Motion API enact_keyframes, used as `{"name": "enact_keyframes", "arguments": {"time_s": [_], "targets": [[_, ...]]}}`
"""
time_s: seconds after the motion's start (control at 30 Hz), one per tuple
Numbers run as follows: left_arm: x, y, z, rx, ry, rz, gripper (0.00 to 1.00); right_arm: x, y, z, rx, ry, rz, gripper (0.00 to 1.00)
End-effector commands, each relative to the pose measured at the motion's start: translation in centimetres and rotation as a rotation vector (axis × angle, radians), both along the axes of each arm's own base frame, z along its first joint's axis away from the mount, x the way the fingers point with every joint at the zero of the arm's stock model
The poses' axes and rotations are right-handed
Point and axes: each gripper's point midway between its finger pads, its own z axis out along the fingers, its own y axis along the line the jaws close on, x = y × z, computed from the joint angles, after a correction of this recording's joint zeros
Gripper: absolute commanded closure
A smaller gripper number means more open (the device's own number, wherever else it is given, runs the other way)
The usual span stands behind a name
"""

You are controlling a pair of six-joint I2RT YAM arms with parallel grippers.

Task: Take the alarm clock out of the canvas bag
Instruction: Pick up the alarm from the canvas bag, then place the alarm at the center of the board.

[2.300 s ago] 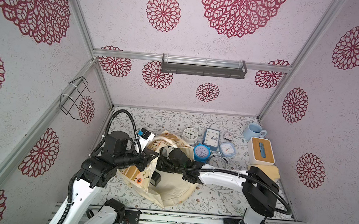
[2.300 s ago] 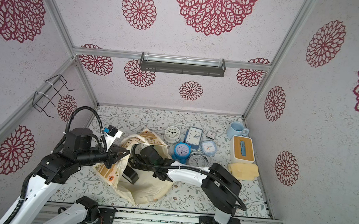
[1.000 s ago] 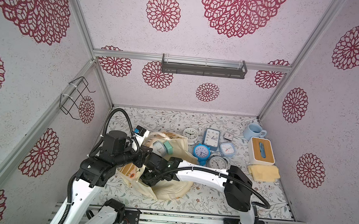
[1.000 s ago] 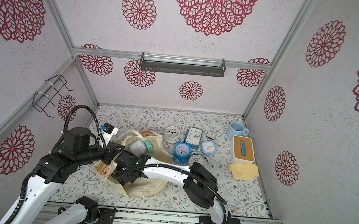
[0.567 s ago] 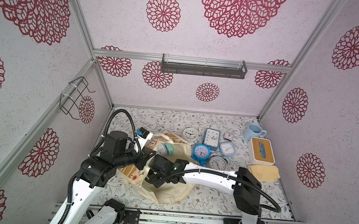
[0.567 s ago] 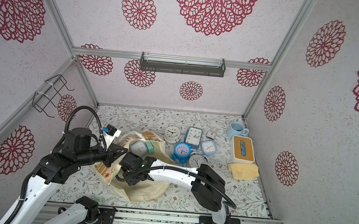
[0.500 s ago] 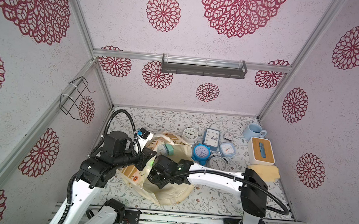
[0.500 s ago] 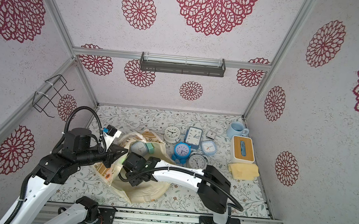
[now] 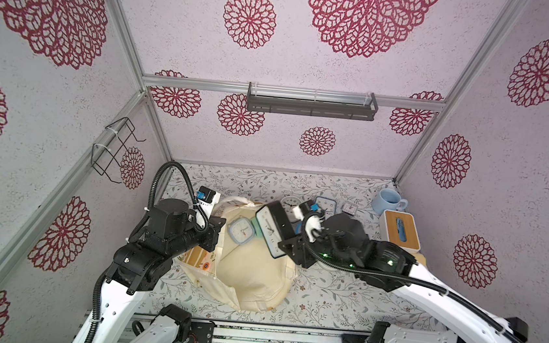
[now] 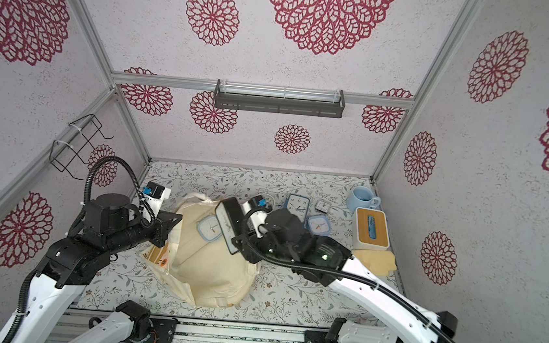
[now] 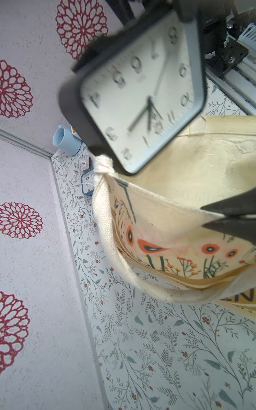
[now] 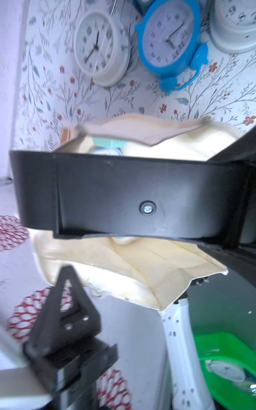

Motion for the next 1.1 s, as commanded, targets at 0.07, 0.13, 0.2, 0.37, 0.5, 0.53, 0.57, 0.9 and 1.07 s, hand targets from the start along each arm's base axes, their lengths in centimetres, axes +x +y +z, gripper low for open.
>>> {"name": "enact_keyframes", "arguments": {"time_s": [0.07, 0.13, 0.2, 0.37, 0.5, 0.53, 0.57, 0.9, 1.07], "targets": [[0.4, 0.3, 2.7, -0.05, -0.081, 0.042, 1.0, 5.1, -9.3, -2.1, 0.01, 0.129, -0.41, 0.77], [0.4, 0.4, 2.7, -0.053, -0.092, 0.045, 1.0, 5.6, -12.2, -4.6, -0.03, 0.195, -0.512, 0.77], [0.3, 0.4, 2.8, -0.052, -0.103, 0.041, 1.0, 5.7, -14.7, -6.8, -0.061, 0.241, -0.599, 0.77], [0.0, 0.3, 3.4, -0.054, -0.123, 0.028, 1.0, 4.8, -19.6, -12.2, -0.143, 0.343, -0.765, 0.77], [-0.3, 0.1, 3.8, -0.064, -0.137, 0.011, 1.0, 3.8, -22.1, -16.7, -0.224, 0.412, -0.846, 0.77], [-0.3, 0.1, 3.7, -0.067, -0.136, 0.011, 1.0, 3.9, -22.5, -17.3, -0.226, 0.414, -0.857, 0.77], [-0.3, 0.1, 3.6, -0.07, -0.135, 0.009, 1.0, 4.0, -22.7, -17.7, -0.225, 0.409, -0.865, 0.77], [-0.1, -0.7, 3.7, -0.111, -0.135, -0.019, 1.0, 6.7, -20.4, -20.0, -0.078, 0.359, -0.725, 0.74], [0.0, -1.0, 3.4, -0.123, -0.131, -0.023, 1.0, 4.6, -22.8, -22.6, -0.137, 0.471, -0.849, 0.62]]}}
